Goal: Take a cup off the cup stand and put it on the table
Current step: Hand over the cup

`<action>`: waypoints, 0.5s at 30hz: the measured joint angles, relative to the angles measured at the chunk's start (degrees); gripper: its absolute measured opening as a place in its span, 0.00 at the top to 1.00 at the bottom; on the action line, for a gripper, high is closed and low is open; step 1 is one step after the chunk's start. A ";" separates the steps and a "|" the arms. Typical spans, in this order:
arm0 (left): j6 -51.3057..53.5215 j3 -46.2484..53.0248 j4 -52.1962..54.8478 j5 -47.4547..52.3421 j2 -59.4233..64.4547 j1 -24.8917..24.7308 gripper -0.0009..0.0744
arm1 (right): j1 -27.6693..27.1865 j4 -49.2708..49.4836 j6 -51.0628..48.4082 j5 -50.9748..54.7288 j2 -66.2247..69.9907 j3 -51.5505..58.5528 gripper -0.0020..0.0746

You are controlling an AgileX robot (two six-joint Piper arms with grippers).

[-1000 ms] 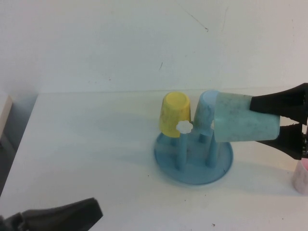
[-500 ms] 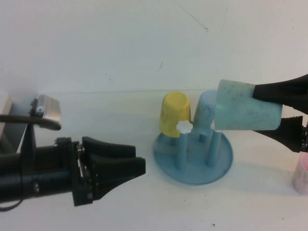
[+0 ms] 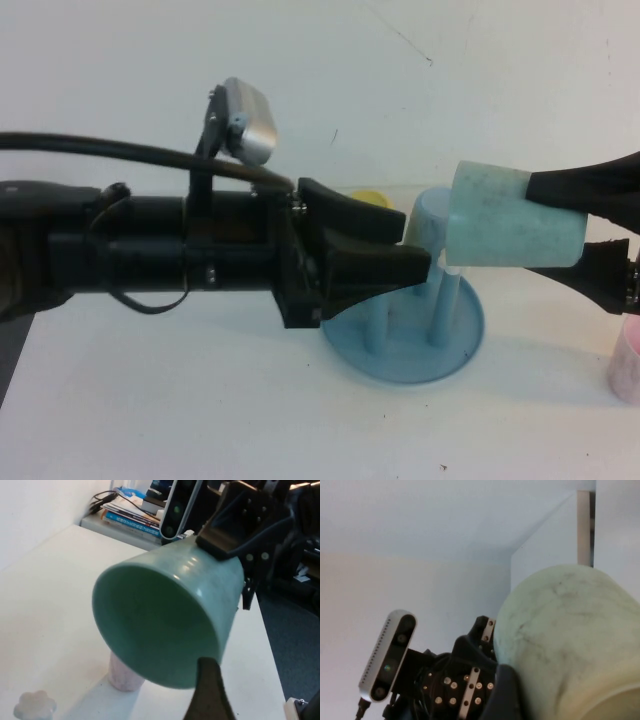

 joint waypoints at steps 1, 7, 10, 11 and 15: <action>0.08 -1.15 0.00 -0.45 0.91 -0.63 0.41 | 0.00 0.00 0.00 0.00 0.00 0.00 0.21; -0.92 -7.03 0.00 -0.93 7.08 -3.22 0.41 | 0.00 0.00 0.00 0.00 0.00 0.00 0.21; -1.98 -9.31 0.00 -0.93 9.55 -3.96 0.41 | 0.00 0.03 -0.52 0.00 0.00 0.00 0.21; -2.46 -10.17 0.00 -0.93 10.46 -4.42 0.41 | 0.00 0.03 -0.79 0.00 0.00 0.00 0.21; -4.05 -13.20 0.00 -0.64 13.33 -6.05 0.41 | 0.00 0.13 -1.14 0.00 0.00 0.00 0.21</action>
